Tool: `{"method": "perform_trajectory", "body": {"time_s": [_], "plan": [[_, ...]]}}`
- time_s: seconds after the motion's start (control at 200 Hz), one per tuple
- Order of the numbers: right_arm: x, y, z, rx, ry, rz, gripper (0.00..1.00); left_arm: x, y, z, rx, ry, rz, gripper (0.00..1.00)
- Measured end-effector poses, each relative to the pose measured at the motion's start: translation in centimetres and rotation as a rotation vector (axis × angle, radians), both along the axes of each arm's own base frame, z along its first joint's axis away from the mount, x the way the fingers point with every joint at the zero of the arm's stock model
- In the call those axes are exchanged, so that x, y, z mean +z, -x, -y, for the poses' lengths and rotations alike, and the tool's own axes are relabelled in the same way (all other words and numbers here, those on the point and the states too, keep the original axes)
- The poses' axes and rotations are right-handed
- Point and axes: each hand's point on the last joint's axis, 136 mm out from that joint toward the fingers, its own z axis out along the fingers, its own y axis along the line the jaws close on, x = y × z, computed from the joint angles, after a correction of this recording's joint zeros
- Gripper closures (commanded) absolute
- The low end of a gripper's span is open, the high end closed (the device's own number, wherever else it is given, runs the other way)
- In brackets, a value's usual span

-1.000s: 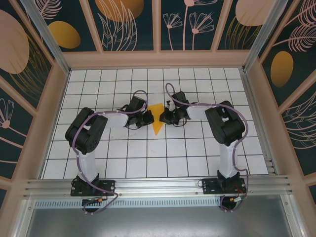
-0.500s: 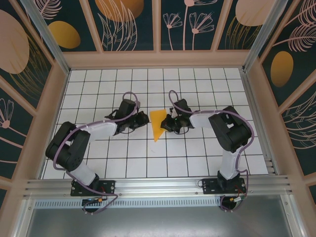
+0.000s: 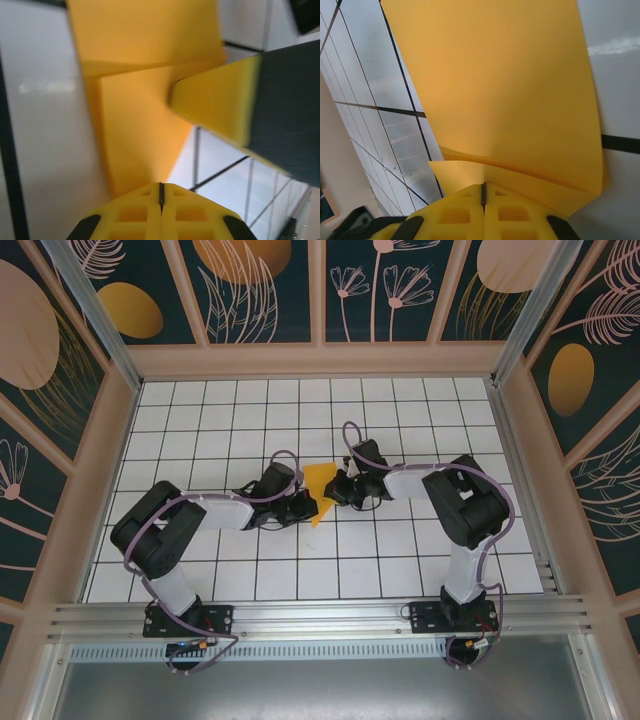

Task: Fold a paper plane with a square sheet of paper (pick it up from the middle)
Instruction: Third fold the triangle at the center of the table.

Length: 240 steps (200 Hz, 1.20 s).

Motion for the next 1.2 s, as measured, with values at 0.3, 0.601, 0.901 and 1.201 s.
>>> {"method": "perform_trajectory", "body": {"time_s": [0.3,0.601,0.901,1.201], "plan": [[0.8,0.4,0.1,0.049,0.0,0.063,1.0,-0.6,0.0,-0.1,0.006,-0.016,-0.013,1.0],[-0.2,2.8,-0.8,0.117,0.02,0.054,1.0,-0.6,-0.1,-0.1,0.009,-0.03,-0.017,1.0],[-0.7,1.1,1.1,0.092,0.028,0.066,1.0,-0.6,-0.2,-0.2,0.016,-0.046,-0.015,1.0],[-0.4,-4.8,6.9,-0.069,0.087,0.124,1.0,-0.6,-0.2,-0.1,0.016,-0.049,-0.014,1.0]]}}
